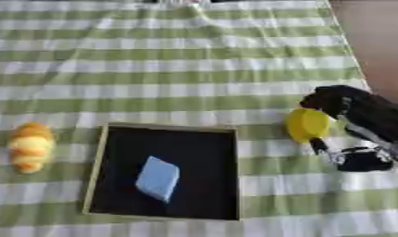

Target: Pick up objects on the table and place them in the box.

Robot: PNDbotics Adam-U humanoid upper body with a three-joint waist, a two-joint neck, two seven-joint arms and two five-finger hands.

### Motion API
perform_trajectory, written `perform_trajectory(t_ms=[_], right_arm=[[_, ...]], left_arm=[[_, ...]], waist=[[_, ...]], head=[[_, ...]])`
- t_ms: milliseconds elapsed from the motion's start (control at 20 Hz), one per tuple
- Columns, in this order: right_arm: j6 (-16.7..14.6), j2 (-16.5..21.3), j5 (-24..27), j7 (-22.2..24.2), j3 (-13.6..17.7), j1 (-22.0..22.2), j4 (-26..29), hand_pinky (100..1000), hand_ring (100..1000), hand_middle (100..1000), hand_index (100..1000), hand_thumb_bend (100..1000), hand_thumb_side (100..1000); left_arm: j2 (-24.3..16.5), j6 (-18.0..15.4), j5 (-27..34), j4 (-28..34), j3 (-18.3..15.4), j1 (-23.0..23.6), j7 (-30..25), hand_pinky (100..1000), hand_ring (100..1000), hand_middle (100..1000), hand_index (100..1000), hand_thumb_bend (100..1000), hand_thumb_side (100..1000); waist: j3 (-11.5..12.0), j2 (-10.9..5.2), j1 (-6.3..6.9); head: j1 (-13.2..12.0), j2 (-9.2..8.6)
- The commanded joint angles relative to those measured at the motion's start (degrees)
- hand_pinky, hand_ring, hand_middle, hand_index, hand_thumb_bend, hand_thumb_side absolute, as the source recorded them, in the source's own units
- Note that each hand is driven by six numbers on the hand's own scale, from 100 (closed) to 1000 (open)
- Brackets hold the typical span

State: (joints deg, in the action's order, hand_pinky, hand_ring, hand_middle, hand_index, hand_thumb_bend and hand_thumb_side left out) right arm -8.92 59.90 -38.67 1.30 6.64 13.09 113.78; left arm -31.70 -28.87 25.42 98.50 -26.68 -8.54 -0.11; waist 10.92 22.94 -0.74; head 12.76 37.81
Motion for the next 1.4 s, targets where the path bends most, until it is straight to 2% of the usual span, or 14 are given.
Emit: perform_trajectory(t_ms=[50,150,300,550,700,800,850,900,1100,1250,1300,1400], right_arm=[[1.15,0.89,-0.74,-0.4,0.57,-0.39,0.81,1000,989,890,1000,108,478],[1.64,0.87,-1.18,-0.39,0.44,-0.55,0.81,987,975,883,1000,188,502],[2.27,0.7,-2.36,0.41,0.22,-0.69,0.81,979,966,876,1000,255,524],[2.99,0.47,-3.67,1.61,-0.04,-0.97,0.8,946,921,828,1000,304,529],[3.52,0.34,-3.13,1.35,-0.05,-1.26,0.56,887,847,743,967,254,498],[3.65,0.28,-2.01,0.53,-0.13,-1.45,0.39,850,795,683,926,166,429],[3.55,0.23,-1.21,0.01,-0.24,-1.51,0.4,848,792,680,921,155,421],[3.41,0.18,-0.31,-0.57,-0.34,-1.56,0.54,841,782,666,881,100,368],[2.33,0.33,3.31,-2.39,-0.75,-1.74,0.8,839,772,649,833,100,291],[1.53,0.58,4.98,-3.2,-0.62,-1.82,0.81,824,747,613,783,100,303],[1.57,0.64,5.1,-3.78,-0.44,-1.83,0.81,797,707,562,724,100,343],[1.81,0.73,4.84,-5.84,-0.31,-1.8,0.81,768,652,503,642,100,324]], left_arm=[[-1.11,-0.11,0.28,0.21,-0.25,-0.36,-0.35,807,654,594,811,100,568],[-1.09,-0.17,0.32,0.16,-0.22,-0.38,-0.46,807,653,593,811,100,568],[-0.98,-0.18,0.39,0.07,-0.18,-0.39,-0.69,807,652,592,810,100,568],[-0.93,-0.23,0.53,-0.02,-0.18,-0.4,-0.85,808,652,592,811,100,569],[-0.93,-0.27,0.57,-0.07,-0.13,-0.41,-0.97,808,652,592,811,100,569],[-0.91,-0.24,0.62,-0.06,-0.1,-0.45,-1.03,808,652,592,810,100,569],[-0.9,-0.22,0.64,-0.06,-0.08,-0.44,-1.06,808,652,592,810,100,569],[-0.88,-0.18,0.66,-0.08,-0.06,-0.42,-1.1,808,653,592,810,100,569],[-0.87,0.0,0.7,-0.11,0.07,-0.34,-1.39,808,654,592,810,100,569],[-0.93,0.08,0.77,-0.06,0.09,-0.34,-1.46,808,655,592,809,100,569],[-0.94,0.11,0.79,-0.02,0.1,-0.35,-1.46,808,654,592,809,100,568],[-0.94,0.17,0.83,0.04,0.1,-0.33,-1.43,807,654,591,809,100,568]], waist=[[0.13,-0.82,0.23],[0.22,-0.72,0.22],[0.36,-0.53,0.18],[0.59,-0.32,0.15],[0.64,-0.31,0.13],[0.7,-0.34,0.13],[0.73,-0.37,0.12],[0.73,-0.4,0.11],[0.66,-0.63,0.08],[0.58,-0.89,0.05],[0.57,-0.97,0.04],[0.62,-1.11,0.03]], head=[[0.25,-1.09],[0.35,-1.25],[0.56,-1.52],[0.87,-1.81],[0.95,-1.9],[0.96,-1.94],[0.97,-1.94],[0.96,-1.9],[0.86,-1.63],[0.86,-1.59],[0.86,-1.61],[0.87,-1.69]])
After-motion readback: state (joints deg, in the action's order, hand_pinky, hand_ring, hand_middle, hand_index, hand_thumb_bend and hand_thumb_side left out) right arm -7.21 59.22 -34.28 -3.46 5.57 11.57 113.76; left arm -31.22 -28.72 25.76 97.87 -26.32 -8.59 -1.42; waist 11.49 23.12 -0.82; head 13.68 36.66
